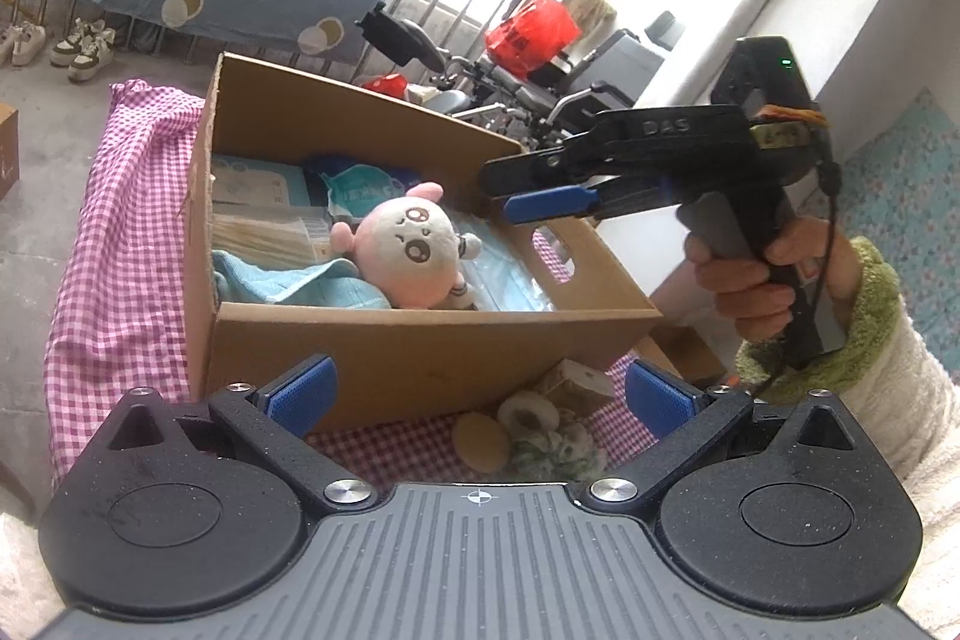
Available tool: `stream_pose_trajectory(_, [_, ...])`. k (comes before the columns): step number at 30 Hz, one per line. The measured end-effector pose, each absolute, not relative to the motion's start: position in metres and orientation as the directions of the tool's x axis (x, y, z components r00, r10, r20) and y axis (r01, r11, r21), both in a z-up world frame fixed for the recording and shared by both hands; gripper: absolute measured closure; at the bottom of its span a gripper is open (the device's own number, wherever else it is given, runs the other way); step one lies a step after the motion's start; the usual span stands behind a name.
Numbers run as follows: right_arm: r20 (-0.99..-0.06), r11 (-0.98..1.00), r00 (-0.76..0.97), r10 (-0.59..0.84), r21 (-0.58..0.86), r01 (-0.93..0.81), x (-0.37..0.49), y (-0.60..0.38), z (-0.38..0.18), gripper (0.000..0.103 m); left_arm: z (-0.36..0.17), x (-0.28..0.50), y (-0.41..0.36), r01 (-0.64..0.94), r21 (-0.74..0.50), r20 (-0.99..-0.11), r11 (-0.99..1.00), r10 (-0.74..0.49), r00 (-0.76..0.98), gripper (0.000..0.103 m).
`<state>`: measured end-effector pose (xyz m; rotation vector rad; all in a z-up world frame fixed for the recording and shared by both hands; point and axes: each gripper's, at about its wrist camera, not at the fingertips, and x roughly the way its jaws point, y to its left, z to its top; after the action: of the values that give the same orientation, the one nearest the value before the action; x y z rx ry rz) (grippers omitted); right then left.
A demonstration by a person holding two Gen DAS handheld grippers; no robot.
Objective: Organize soft objects
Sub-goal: 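Move the right gripper out of the box toward the items on the table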
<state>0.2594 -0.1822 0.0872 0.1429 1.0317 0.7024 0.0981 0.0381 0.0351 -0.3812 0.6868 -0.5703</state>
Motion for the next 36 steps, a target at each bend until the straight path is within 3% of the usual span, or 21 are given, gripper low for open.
stream_pose_trajectory(6, [-0.575, 0.761, 0.502, 0.646, 0.435, -0.481, 0.182, -0.236, 0.128, 0.028, 0.04, 0.095, 0.002, 0.463, -0.452, -0.485, 0.763, -0.645, 0.59, 0.0])
stream_pose_trajectory(11, [-0.495, 0.794, 0.629, 0.599, 0.467, -0.389, 0.135, -0.287, 0.115, 0.027, 0.034, 0.104, -0.041, 0.535, -0.39, -0.533, 0.749, -0.658, 0.532, 0.0])
stream_pose_trajectory(17, [-0.5, 0.815, 0.691, 0.522, 0.531, -0.232, 0.115, -0.329, 0.065, 0.029, 0.022, 0.114, -0.084, 0.61, -0.31, -0.572, 0.73, -0.655, 0.494, 0.0])
stream_pose_trajectory(22, [-0.526, 0.784, 0.669, 0.526, 0.604, -0.142, 0.12, -0.349, 0.021, 0.036, 0.013, 0.125, -0.113, 0.638, -0.254, -0.601, 0.727, -0.636, 0.485, 0.002])
stream_pose_trajectory(36, [-0.511, 0.69, 0.609, 0.607, 0.719, -0.084, 0.135, -0.364, -0.033, 0.047, -0.012, 0.147, -0.157, 0.662, -0.187, -0.694, 0.725, -0.574, 0.433, 0.01])
